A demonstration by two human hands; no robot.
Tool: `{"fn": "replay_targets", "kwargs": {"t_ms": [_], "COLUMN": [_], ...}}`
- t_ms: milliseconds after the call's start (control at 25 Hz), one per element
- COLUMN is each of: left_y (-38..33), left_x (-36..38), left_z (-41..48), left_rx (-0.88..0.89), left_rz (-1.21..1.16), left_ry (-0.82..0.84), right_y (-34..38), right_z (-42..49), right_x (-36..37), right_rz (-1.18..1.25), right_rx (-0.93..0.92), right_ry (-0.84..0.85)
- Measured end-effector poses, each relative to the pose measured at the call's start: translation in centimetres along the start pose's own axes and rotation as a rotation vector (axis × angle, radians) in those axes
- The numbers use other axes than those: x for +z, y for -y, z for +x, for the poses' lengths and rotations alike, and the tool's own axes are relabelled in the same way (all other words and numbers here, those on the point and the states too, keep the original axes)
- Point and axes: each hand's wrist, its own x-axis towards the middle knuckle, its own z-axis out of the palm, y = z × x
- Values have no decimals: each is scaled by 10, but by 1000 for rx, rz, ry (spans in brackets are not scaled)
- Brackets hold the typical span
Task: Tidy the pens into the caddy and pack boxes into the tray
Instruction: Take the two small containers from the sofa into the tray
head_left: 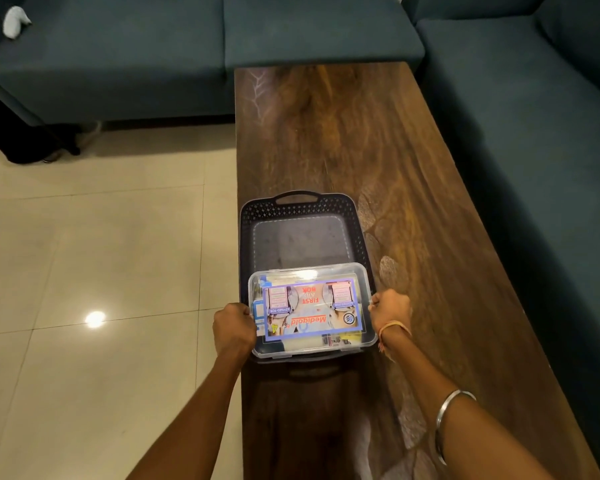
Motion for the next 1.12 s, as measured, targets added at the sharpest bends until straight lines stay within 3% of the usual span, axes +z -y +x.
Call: {"fn": "replay_targets", "kwargs": {"t_ms": [320, 480, 800, 1120], "left_y": [-2, -25, -123, -199], "left_x": [-4, -17, -79, -127], "left_z": [-18, -30, -106, -231], "left_rx": [59, 82, 179, 451], "left_rz": [194, -127, -824, -892], "left_ry": [-72, -125, 86, 264], "right_y": [-3, 4, 31, -18], "right_z": [-28, -47, -107, -209], "right_x": [8, -19, -129, -245], "right_rz": [-63, 148, 669, 922], "right_rx": [25, -20, -147, -129], "right_ry": [-102, -128, -350, -638]}}
